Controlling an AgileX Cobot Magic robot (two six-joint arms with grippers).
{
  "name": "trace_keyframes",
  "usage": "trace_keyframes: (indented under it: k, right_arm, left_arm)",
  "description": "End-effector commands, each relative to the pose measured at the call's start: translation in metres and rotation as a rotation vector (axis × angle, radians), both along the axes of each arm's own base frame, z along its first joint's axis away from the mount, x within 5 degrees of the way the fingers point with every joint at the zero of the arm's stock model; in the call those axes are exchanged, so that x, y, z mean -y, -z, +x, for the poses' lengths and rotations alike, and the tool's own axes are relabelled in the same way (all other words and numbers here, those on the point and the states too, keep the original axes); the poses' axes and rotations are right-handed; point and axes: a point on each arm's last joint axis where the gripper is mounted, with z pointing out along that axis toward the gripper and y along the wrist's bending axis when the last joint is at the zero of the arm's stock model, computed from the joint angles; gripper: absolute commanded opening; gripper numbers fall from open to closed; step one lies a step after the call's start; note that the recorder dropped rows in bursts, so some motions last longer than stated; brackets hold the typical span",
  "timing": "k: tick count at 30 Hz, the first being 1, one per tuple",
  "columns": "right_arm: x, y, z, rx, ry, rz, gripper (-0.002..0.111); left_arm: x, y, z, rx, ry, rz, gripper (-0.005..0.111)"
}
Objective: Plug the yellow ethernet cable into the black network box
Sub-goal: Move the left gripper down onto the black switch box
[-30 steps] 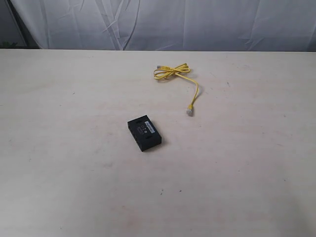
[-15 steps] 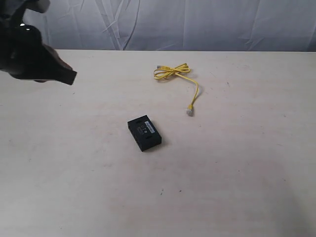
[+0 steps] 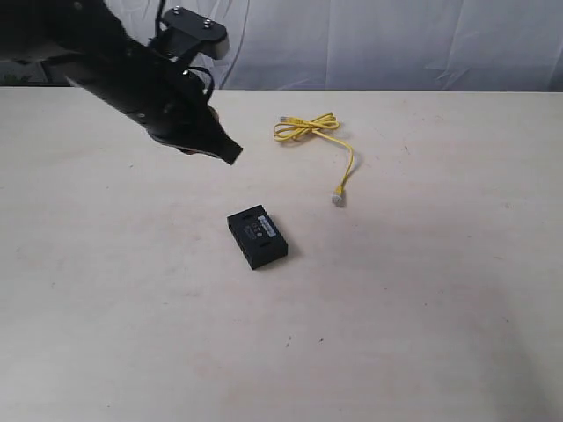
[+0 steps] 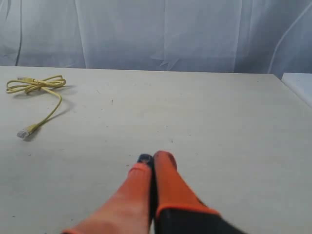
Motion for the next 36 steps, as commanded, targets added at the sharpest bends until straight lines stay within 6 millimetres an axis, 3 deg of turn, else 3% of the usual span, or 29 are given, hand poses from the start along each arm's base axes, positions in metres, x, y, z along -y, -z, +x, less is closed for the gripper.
trace_keyframes:
  k: [1,7,18,36]
  right_arm:
    - [0.000,-0.001,0.000,0.020,0.003,0.013,0.000]
    - [0.000,-0.002,0.000,0.028,0.003,0.013,0.000]
    - [0.000,-0.005,0.001,0.060,0.003,0.013,0.000]
    - [0.000,-0.006,0.001,0.070,0.003,0.013,0.000]
  left_arm:
    - [0.029,0.014,0.012,-0.021,0.058,0.003,0.000]
    - [0.058,0.033,0.026,-0.055,0.129,0.038,0.000]
    - [0.085,0.073,0.042,-0.105,0.196,0.108,0.000]
    - [0.088,0.120,0.059,-0.118,0.248,0.244,0.000]
